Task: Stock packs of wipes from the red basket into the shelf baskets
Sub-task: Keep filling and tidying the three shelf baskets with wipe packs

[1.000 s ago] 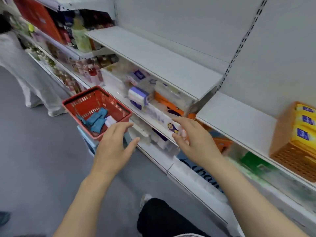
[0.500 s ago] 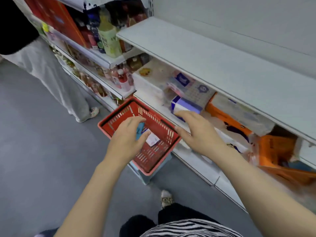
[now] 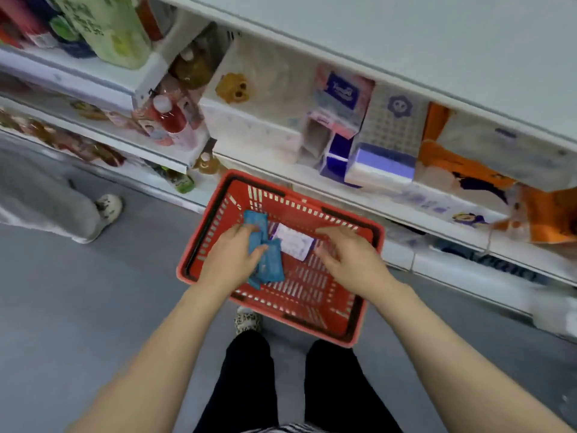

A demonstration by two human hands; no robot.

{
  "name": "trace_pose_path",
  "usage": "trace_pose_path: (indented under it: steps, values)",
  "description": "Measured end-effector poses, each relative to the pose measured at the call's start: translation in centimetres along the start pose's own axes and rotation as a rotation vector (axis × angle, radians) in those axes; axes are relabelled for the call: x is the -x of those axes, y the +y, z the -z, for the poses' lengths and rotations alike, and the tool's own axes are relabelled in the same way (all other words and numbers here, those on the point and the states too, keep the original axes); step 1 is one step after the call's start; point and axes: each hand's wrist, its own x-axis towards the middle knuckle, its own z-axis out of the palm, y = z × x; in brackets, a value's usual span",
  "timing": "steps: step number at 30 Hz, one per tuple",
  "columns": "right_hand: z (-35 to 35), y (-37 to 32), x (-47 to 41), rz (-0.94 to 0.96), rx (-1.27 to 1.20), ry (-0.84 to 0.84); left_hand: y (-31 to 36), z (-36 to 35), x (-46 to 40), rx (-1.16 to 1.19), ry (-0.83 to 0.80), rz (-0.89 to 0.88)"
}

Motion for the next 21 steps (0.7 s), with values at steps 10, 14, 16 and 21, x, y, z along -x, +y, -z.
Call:
trace_pose_path:
  steps: [10, 14, 16, 21]
  values:
    - [-16.5, 1.7, -11.4, -0.426, -0.242, -0.348, -11.3, -8.5, -8.8, 0.103, -0.664, 0.155]
    - [-21.1, 2.8, -14.3, -0.482, -0.354, -0.405, -14.0, -10.2, -9.8, -0.058, -0.791, 0.082]
    - [-22.9, 3.3, -14.9, -0.556, -0.425, -0.35, -15.0, -10.8, -10.2, -0.087, -0.797, 0.088]
    - [-25.2, 3.0, -15.2, -0.779, -0.661, -0.203, -16.0, -11.3, -10.7, -0.073, -0.736, 0.105]
